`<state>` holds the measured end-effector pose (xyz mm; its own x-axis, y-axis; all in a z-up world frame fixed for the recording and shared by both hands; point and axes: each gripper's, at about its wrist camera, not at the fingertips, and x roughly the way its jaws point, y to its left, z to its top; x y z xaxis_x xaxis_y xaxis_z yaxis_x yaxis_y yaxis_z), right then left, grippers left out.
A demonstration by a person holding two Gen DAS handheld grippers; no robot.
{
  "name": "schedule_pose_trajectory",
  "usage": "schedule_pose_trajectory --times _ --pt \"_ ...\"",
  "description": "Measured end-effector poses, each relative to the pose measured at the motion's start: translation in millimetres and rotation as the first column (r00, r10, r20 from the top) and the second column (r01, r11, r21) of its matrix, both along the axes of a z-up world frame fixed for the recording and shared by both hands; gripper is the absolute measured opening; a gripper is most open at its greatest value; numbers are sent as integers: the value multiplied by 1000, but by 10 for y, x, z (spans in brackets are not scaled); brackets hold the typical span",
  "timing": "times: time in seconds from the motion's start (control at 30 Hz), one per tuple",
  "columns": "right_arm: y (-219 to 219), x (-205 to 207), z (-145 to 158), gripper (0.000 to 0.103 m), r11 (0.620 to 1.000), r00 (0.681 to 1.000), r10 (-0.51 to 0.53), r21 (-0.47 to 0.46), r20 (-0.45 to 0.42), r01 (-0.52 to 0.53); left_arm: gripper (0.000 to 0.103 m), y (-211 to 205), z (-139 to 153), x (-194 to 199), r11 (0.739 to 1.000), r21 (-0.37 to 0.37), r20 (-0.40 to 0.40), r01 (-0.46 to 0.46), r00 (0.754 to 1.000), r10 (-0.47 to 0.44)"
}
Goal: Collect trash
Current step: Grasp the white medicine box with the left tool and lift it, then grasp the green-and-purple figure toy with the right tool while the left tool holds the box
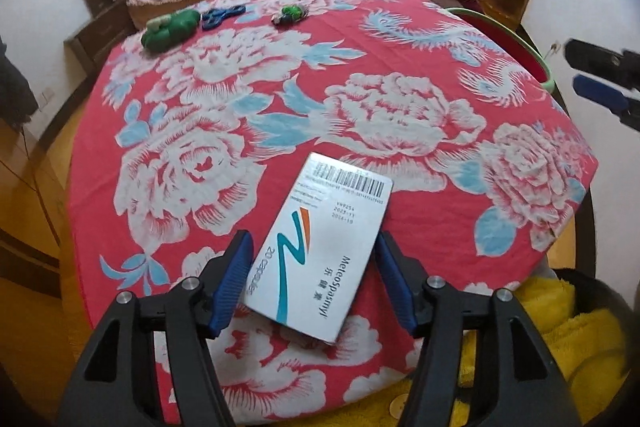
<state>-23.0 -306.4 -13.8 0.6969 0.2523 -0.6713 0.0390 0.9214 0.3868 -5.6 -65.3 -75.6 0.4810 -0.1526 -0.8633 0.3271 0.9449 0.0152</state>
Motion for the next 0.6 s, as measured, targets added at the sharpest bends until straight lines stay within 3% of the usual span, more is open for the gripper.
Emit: schedule_pose_trajectory --times 0.17,0.27,0.6 --pt "12 -7 -47 72 1000 1000 -1 4 -6 1 63 73 -20 95 999 -33 -3 -37 999 37" --pt "29 -1 -79 72 1000 1000 -1 7 -15 1 53 113 -36 139 997 -60 -9 -49 999 49" --pt "77 162 -58 72 1000 999 14 -15 -32 -14 52 365 188 449 976 -137 45 -172 983 179"
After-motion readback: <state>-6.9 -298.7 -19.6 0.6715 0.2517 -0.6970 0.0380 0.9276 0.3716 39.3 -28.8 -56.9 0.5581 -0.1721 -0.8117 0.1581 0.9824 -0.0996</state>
